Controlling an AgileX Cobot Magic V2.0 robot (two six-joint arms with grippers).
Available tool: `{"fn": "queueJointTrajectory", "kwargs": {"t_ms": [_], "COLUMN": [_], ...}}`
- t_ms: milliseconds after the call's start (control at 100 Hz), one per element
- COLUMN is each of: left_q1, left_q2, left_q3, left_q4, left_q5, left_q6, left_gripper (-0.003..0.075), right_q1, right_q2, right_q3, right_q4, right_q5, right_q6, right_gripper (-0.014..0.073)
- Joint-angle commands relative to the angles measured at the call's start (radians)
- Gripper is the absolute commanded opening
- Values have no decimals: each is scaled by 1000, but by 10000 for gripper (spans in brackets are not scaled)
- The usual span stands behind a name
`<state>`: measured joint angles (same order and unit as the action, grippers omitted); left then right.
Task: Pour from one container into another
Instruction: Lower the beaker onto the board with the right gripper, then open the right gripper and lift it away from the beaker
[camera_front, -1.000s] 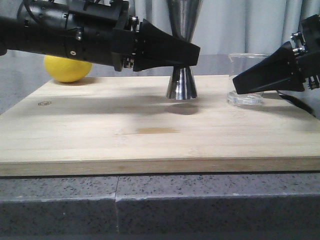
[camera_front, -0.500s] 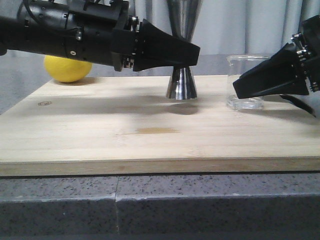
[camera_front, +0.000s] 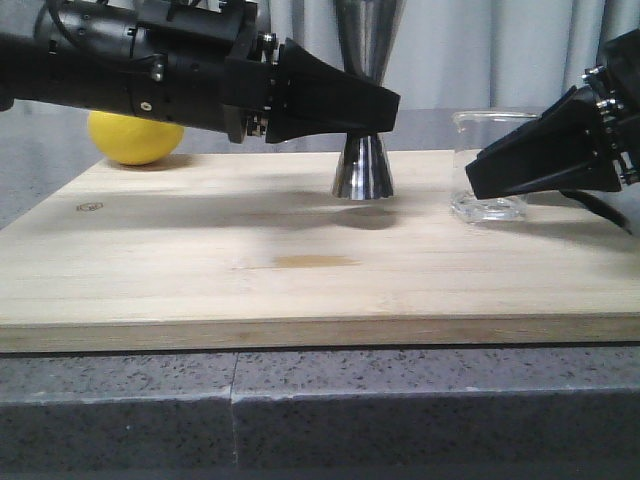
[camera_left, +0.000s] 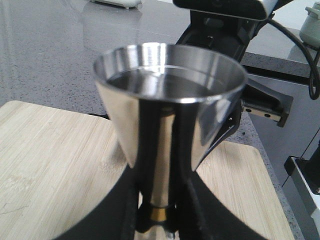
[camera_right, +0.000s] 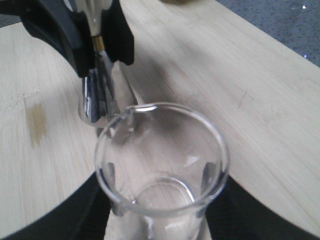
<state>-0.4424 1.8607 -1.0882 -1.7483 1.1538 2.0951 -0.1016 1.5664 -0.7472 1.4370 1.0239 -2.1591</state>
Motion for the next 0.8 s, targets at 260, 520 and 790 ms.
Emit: {"fn": "queueJointTrajectory", "kwargs": {"t_ms": [260,520,790], "left_q1": [-4,-4,-4], "left_q2": [-55,-55,-55], "left_q3": [-29,-29,-29], "left_q4": [-66,-66,-66], "left_q5": [95,95,95], "left_q6": [-7,-7,-7], "left_gripper": [-19,-19,-19], "right_q1": [-7,-7,-7], "right_q2": [-35,-35,-35], "right_q3": [-17,-17,-40], "right_q4": [71,93,153], "right_q5": [64,55,61], "right_q6": [-10,-10,-10], "right_gripper": [326,445,460]}}
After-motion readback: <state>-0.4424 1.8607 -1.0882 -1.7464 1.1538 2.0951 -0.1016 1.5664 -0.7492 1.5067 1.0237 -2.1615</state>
